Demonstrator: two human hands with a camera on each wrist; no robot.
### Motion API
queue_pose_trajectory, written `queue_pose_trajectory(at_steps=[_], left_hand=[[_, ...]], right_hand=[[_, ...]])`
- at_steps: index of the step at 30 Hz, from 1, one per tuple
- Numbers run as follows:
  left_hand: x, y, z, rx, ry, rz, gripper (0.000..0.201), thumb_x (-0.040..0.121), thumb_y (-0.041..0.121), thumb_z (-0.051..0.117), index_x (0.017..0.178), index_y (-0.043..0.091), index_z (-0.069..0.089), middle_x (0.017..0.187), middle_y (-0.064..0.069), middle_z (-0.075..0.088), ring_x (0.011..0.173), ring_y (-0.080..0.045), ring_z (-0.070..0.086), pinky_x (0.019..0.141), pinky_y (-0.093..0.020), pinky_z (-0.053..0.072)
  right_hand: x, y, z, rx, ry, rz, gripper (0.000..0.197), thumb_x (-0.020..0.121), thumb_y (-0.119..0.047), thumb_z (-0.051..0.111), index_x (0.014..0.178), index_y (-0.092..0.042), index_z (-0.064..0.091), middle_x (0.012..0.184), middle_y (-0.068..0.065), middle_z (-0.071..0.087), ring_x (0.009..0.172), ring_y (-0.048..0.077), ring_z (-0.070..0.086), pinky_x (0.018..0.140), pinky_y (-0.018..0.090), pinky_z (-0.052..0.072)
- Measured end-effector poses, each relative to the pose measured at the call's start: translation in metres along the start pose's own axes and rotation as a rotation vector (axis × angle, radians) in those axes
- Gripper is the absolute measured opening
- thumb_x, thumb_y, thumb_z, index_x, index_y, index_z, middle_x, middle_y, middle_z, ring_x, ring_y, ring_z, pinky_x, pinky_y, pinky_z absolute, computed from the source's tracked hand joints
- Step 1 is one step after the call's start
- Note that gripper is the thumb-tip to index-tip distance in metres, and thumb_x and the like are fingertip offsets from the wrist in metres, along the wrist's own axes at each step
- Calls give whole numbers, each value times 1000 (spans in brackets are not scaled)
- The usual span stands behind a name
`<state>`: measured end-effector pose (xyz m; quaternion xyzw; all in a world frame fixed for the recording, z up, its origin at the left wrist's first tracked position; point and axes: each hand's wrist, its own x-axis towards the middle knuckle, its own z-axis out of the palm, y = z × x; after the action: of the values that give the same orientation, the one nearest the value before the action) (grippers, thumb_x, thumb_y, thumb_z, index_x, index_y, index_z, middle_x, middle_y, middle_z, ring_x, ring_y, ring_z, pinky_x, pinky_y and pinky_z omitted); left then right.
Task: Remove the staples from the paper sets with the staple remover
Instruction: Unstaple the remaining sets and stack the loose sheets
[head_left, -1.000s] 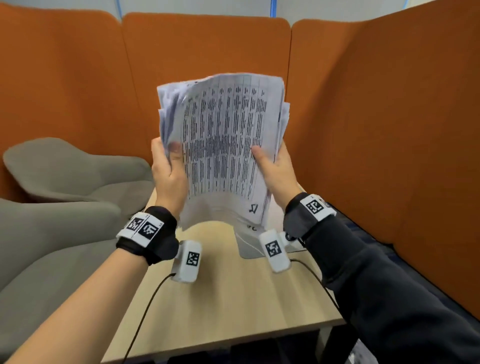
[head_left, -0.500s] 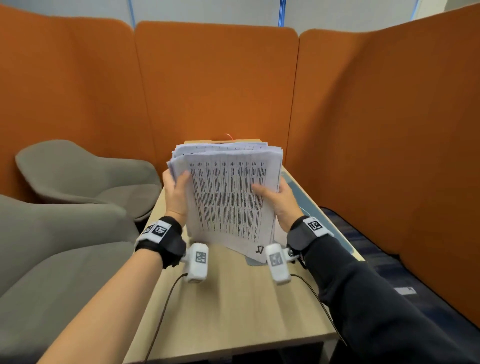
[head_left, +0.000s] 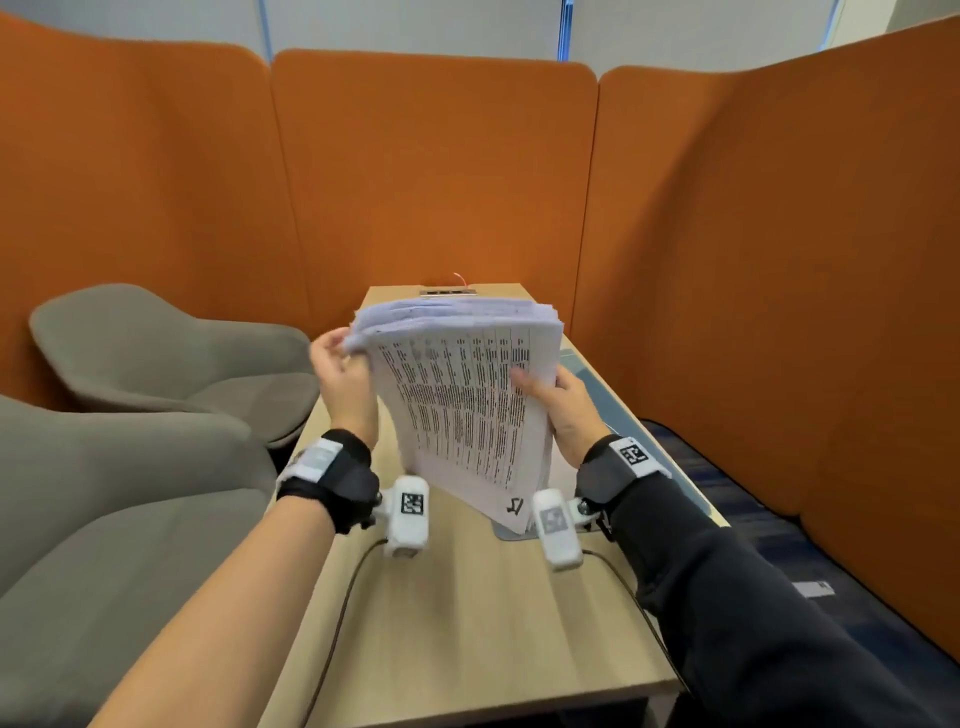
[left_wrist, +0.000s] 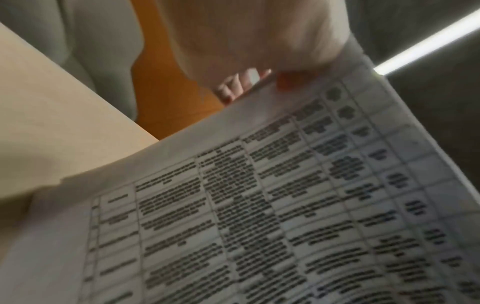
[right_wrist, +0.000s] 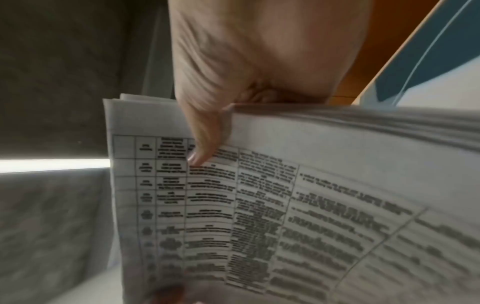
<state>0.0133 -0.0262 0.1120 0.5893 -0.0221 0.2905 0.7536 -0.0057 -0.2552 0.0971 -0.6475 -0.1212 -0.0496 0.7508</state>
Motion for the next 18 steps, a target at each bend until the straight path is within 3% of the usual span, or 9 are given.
queue_pose_trajectory(at_steps=[2,4,6,8,11,13,15,17,18], left_hand=[[4,3,-2,24,-101,-14,37,89,14,48,126,13,44,109,1,57,98,-10,55,79,-18,47],[7,4,-3,102,-256,-54,51,78,17,47,130,14,45,110,1,58,101,-12,56,86,-25,48],[10,6,-5,177,-279,-20,57,73,18,45,131,13,45,115,-4,58,106,-17,55,92,-35,47],[10,16,-2,264,-309,98,47,85,28,42,130,17,45,124,-7,56,113,-16,55,99,-41,46],[1,39,8,344,-215,244,31,95,50,30,108,29,49,105,2,57,95,-14,54,88,-44,46],[-4,56,12,255,-64,321,20,93,45,32,97,28,42,101,-4,51,89,-16,49,77,-36,46],[-8,71,9,118,-27,328,21,85,31,38,102,20,37,108,-6,43,92,-11,45,74,-20,44],[-14,68,2,41,-75,224,33,74,20,40,106,14,33,103,1,40,89,-7,44,74,-18,43],[-17,60,-2,44,-114,140,36,71,19,40,107,15,35,103,1,40,91,-9,45,79,-23,45]], right_hand=[[2,-4,-2,-8,4,19,58,70,-37,80,118,-9,64,116,15,70,107,36,66,95,51,51],[3,-6,-4,-6,-21,37,66,64,-44,85,117,-11,65,116,14,69,108,36,65,93,48,53],[2,-5,-3,17,8,17,48,76,-37,78,115,-13,64,114,13,71,109,38,65,93,49,53],[3,-10,1,9,69,-26,30,89,-26,67,116,-13,63,109,10,72,105,36,67,92,50,54],[2,-35,15,-65,95,-128,29,94,-28,61,120,-16,61,112,7,71,104,26,68,92,46,54],[2,-53,22,-70,54,-191,33,95,-26,60,125,-13,58,117,9,69,108,27,66,93,42,54],[2,-62,19,-46,2,-232,40,94,-25,63,130,-10,56,122,11,67,111,29,65,93,41,54],[1,-57,9,-77,-60,-200,46,87,-25,68,129,-10,57,122,11,67,111,29,65,93,43,54],[-1,-48,3,-107,-99,-149,46,83,-24,71,126,-12,59,120,9,68,110,27,66,93,44,53]])
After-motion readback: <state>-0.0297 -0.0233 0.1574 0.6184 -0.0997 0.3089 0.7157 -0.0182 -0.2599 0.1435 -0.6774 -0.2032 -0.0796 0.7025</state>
